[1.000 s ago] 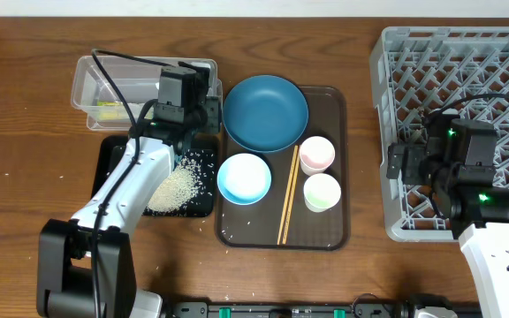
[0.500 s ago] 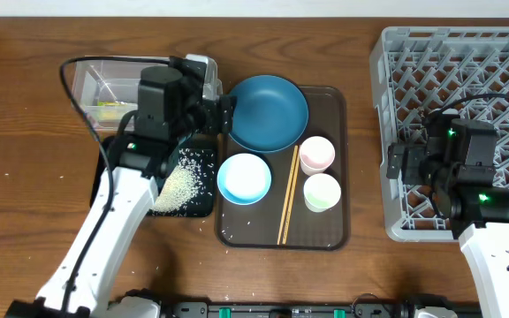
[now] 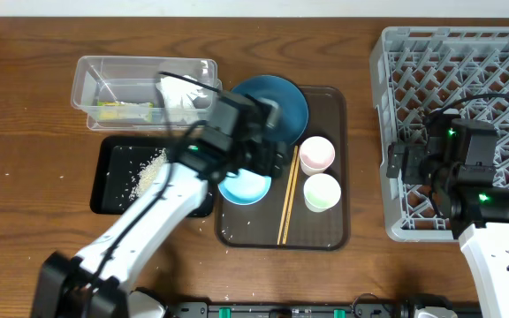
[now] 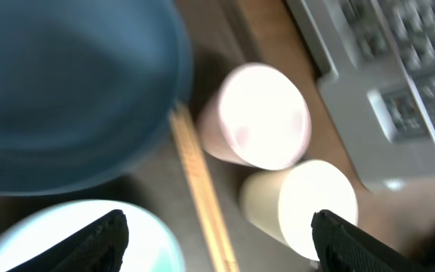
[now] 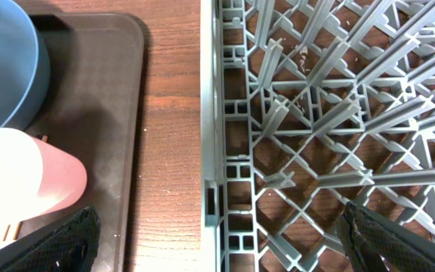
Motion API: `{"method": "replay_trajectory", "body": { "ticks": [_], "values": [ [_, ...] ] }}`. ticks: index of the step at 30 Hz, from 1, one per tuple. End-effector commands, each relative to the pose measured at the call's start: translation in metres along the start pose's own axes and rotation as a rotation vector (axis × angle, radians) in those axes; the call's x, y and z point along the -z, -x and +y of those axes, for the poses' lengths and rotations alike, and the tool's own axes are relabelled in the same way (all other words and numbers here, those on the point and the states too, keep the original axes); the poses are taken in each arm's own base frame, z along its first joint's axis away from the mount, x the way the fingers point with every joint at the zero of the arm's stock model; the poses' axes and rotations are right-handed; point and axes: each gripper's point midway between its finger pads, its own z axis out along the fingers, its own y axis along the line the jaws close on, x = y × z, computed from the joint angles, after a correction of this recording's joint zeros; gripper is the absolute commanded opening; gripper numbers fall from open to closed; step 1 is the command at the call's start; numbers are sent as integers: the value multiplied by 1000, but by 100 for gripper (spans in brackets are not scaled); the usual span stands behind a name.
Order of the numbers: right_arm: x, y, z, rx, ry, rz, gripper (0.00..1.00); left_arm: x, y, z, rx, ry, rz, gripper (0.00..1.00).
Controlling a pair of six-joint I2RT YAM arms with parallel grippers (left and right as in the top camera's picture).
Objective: Sort waste into correct bins and load items into the dishwasher rack
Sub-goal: 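Reach the left gripper to the cream cup on the brown tray and grasp it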
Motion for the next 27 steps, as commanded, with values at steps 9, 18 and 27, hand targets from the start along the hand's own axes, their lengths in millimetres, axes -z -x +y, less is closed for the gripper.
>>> {"method": "replay_trajectory", "body": {
  "ticks": [9,18,27],
  "values": [
    [4,7,8,-1,20,-18,99,-50,-57,-47,-4,-83,219,72],
    [4,7,8,-12,24,-14,99,-76,-82,-34,23,-52,313,45],
    [4,5,8,-12,23,-6,99,-60,-75,-32,38,-47,297,6]
  ]
}}
